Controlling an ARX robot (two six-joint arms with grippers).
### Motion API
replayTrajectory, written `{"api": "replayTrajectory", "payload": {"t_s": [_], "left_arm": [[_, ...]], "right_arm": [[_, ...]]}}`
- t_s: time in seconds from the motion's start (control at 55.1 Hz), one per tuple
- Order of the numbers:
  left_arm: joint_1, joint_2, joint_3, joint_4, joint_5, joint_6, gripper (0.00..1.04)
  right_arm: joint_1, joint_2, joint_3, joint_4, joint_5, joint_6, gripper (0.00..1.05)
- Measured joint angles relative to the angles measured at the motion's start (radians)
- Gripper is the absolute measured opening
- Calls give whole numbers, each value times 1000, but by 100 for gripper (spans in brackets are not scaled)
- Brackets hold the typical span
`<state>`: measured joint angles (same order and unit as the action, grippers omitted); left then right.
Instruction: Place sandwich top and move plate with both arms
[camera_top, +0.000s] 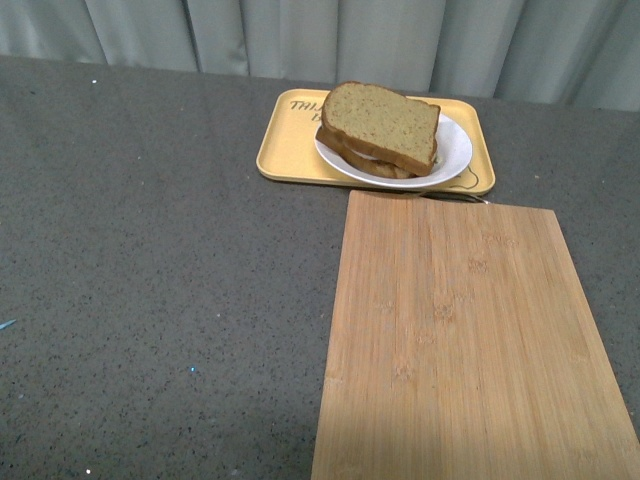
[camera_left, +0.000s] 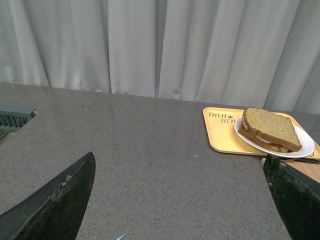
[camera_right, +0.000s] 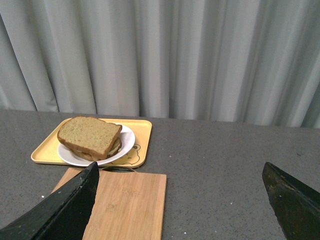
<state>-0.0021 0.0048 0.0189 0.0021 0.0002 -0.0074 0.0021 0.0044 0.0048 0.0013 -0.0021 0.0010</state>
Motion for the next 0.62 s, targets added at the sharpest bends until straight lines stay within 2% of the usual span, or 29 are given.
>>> {"api": "replayTrajectory", "payload": {"t_s": [0.617], "left_arm": [[0, 0, 0, 0, 0, 0, 98]], "right_arm": [[0, 0, 0, 0, 0, 0, 95]]}}
